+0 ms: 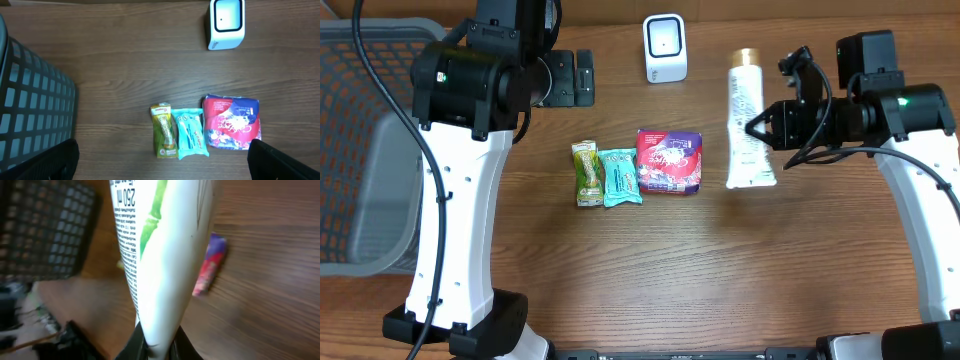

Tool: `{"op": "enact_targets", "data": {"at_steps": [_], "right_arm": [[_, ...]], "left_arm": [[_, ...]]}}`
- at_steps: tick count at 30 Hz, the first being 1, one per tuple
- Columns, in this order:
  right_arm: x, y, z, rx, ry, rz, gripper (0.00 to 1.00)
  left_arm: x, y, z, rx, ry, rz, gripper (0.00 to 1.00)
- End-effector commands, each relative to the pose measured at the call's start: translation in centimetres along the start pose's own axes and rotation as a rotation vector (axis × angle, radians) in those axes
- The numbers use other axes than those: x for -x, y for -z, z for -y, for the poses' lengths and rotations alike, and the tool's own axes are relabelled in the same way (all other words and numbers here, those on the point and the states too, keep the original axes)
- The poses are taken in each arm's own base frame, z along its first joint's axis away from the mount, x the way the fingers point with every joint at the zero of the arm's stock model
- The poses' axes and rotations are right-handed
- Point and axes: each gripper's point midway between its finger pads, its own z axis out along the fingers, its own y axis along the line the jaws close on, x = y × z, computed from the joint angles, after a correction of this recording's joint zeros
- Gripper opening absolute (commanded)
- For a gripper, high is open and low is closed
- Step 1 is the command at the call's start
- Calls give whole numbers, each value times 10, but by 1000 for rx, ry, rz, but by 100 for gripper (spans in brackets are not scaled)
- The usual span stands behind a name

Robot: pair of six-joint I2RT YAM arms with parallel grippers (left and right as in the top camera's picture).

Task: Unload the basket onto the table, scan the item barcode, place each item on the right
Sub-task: 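Hold the white tube over the scanner to scan its barcode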

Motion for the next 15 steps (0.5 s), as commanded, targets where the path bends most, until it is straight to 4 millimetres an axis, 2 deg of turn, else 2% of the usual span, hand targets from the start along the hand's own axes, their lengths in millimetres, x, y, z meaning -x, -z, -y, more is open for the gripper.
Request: {"op": "enact_targets", "data": {"at_steps": [1,3,9,15], "right_arm": [[9,35,-79,362,180,92,4],[7,43,-97,476,213,101,4],[10,64,-128,685,274,139,4],[19,66,-129,687,265,156,4]], "left_arm": [[3,3,3,-15,7,12,99],[4,3,3,-16,8,17,100],[7,3,-6,34,-6,30,100],[9,4,-16,88,-3,43,99]]}}
